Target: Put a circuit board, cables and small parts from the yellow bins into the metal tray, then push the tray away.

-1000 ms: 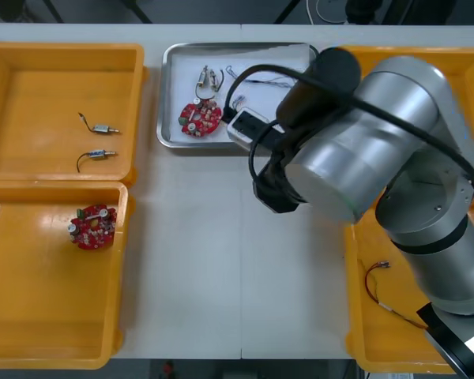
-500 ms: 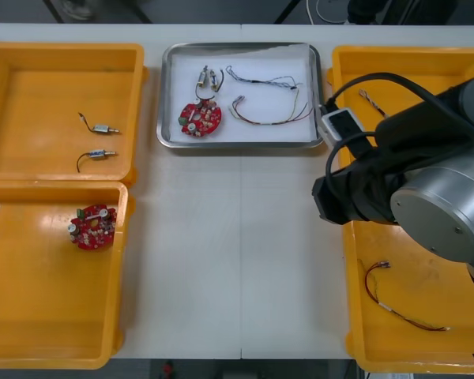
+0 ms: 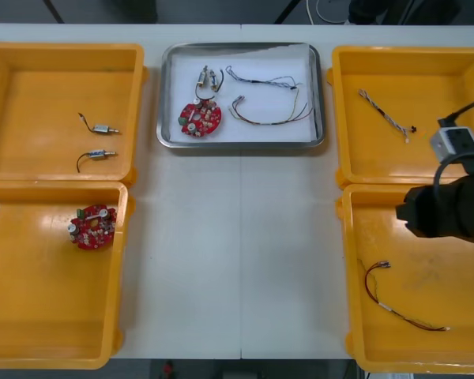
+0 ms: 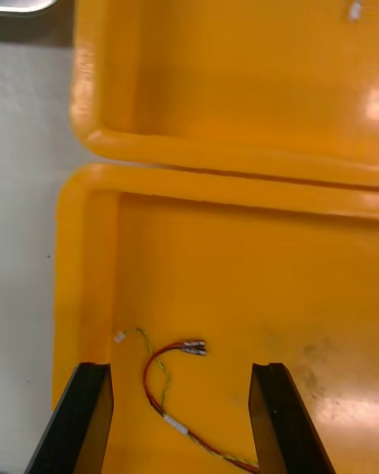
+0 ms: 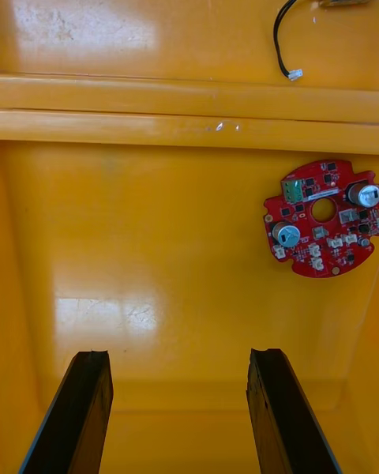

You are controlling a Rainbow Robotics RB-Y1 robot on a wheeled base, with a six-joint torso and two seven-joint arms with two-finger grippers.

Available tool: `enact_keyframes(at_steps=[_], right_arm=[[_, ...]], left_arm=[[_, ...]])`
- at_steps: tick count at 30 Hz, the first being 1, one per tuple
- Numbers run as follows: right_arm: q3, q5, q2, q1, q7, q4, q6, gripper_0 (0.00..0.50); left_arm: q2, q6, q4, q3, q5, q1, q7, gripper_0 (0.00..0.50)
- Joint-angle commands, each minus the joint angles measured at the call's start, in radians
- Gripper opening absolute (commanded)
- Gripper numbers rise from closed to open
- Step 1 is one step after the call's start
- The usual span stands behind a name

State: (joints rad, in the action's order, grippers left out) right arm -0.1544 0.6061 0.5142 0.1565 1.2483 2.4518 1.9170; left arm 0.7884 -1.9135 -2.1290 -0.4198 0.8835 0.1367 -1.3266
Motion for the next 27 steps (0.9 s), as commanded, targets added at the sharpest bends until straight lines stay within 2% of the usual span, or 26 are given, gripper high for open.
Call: enact_keyframes(at_steps=[1, 5, 13, 27], right_arm=[[-0.132, 0.08, 0.063, -0.092, -0.02, 0.036, 0.003, 0.5], [-0.205, 0.116, 0.073, -0.146, -0.018, 0.035, 0.003, 0.5], [-0.228, 0.09, 0.073, -0.209, -0.013, 0.032, 0.003, 0.5], [-0.218, 0.118, 0.073, -0.218, -0.02, -0.013, 0.003, 0.5]], left_arm=[[0.045, -0.006, -0.026, -0.019, 0.006, -0.017, -0.005, 0.5], [0.045, -0.006, -0.026, -0.019, 0.006, -0.017, -0.005, 0.5], [0.045, -0.006, -0.026, -0.019, 0.006, -0.017, -0.005, 0.5], [0.045, -0.006, -0.026, -0.019, 0.006, -0.017, -0.005, 0.5]])
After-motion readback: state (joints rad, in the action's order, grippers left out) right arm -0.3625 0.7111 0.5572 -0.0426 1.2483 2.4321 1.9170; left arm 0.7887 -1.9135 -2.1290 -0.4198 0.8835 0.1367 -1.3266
